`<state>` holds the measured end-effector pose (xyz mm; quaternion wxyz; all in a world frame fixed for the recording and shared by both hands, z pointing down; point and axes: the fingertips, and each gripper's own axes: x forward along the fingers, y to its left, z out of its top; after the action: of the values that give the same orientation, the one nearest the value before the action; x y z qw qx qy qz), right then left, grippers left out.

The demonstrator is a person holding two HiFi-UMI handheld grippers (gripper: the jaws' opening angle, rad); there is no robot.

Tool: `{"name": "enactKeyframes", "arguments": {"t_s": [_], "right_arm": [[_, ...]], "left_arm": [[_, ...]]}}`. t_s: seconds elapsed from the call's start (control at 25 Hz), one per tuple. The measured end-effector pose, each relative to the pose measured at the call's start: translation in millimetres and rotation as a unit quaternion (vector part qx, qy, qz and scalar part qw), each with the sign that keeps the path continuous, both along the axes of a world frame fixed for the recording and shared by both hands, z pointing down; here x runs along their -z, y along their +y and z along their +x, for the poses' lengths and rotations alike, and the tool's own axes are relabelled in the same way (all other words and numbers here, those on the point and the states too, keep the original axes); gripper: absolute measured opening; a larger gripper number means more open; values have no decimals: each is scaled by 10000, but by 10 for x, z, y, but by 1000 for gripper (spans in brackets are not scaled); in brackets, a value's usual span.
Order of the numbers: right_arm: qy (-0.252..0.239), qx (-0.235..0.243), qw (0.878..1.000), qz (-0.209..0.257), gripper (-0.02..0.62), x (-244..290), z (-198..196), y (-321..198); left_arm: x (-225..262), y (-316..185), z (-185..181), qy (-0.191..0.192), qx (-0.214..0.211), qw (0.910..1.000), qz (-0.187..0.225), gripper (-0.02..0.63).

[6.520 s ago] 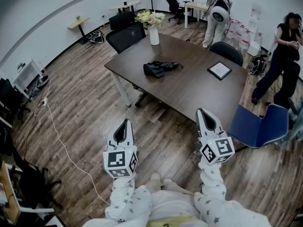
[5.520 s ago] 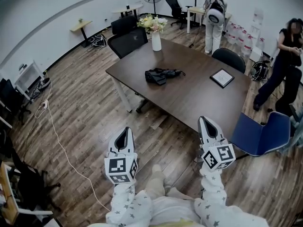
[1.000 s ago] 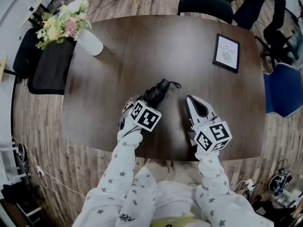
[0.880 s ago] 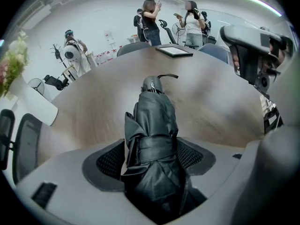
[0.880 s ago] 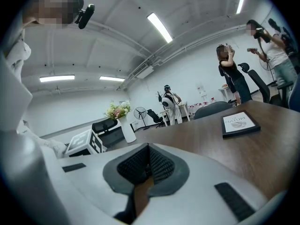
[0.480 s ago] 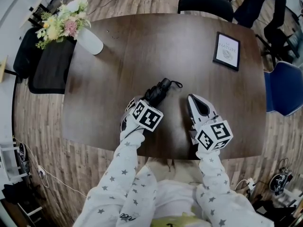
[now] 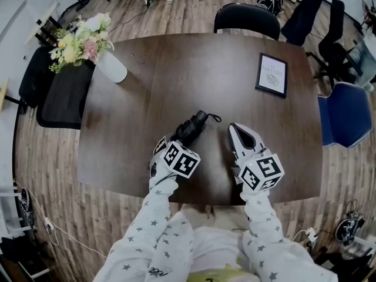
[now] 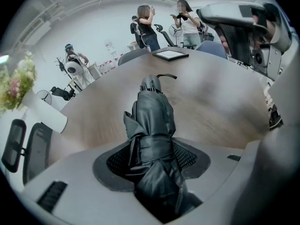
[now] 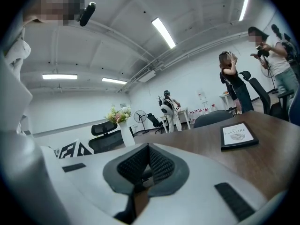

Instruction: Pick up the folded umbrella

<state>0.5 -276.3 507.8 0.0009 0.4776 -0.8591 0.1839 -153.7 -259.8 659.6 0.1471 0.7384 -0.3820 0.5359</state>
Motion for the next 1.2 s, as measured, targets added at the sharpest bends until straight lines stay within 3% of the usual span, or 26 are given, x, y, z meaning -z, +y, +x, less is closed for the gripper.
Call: {"name": "enactKeyframes", "arguments": {"t_s": [0.32, 0.56, 0.88, 1.2], "right_arm": [[102, -16, 9998, 159, 21, 154, 100, -11], [116, -117, 9992, 355, 21, 311, 185, -45], [190, -179, 9978, 607, 21, 532, 303, -78], [237, -225, 9965, 766, 21, 679, 310, -130]], "left_arm": [[405, -9, -86, 315, 502, 9969, 517, 250], [830, -79, -189, 551, 895, 9877, 1158, 252], [1391, -143, -341, 986, 1455, 9652, 1937, 252], [1789, -144, -521, 1215, 1707, 9408, 2664, 252]]}}
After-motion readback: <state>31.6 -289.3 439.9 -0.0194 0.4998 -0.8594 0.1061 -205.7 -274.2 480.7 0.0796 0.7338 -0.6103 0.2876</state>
